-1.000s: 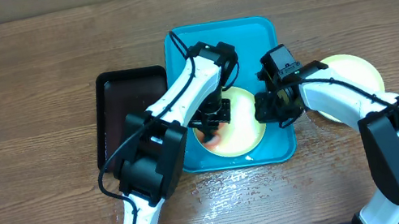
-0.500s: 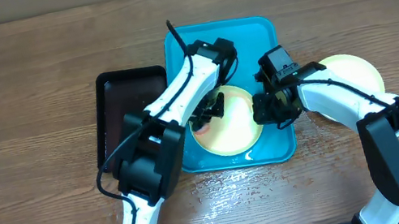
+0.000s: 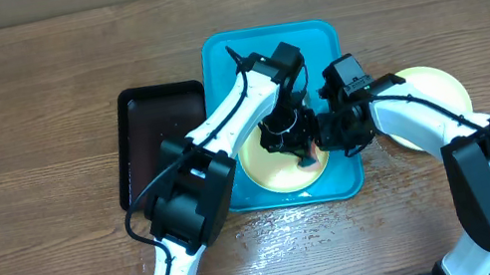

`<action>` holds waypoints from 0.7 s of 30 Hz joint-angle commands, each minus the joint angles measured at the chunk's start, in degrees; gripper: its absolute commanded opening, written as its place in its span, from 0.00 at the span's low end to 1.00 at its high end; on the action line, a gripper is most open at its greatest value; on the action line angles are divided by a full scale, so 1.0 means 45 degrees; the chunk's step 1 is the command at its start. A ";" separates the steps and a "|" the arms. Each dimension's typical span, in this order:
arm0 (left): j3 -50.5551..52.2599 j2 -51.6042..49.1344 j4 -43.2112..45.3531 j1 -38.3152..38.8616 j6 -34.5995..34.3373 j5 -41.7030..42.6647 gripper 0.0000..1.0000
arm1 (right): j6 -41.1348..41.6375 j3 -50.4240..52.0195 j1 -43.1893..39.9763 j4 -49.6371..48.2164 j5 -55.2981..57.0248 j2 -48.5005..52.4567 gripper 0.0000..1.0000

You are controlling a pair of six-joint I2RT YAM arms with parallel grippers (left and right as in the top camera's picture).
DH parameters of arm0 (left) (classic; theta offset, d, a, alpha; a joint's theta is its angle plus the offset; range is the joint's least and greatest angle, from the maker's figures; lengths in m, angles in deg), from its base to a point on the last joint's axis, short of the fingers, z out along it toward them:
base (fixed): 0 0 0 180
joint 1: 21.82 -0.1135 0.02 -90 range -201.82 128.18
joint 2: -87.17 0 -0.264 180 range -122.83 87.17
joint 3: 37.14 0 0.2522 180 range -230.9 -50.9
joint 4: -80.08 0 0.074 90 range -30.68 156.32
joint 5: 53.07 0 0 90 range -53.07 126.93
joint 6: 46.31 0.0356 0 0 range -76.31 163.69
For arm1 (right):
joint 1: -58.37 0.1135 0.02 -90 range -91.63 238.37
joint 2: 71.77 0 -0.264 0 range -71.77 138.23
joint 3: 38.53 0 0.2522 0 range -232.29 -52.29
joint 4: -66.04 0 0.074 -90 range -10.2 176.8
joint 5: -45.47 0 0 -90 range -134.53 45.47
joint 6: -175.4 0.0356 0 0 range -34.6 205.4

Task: Clean dirty plates on tray and stack at the side
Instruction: 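Scrub the yellow plate with the sponge while right gripper holds rim, then return the sponge to the black tray with the left gripper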

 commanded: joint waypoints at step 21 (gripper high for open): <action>0.0034 0.0763 -0.3002 -0.1681 -0.1991 -0.7393 0.05 | -0.0083 0.0053 0.0126 -0.0107 0.0253 0.0092 0.04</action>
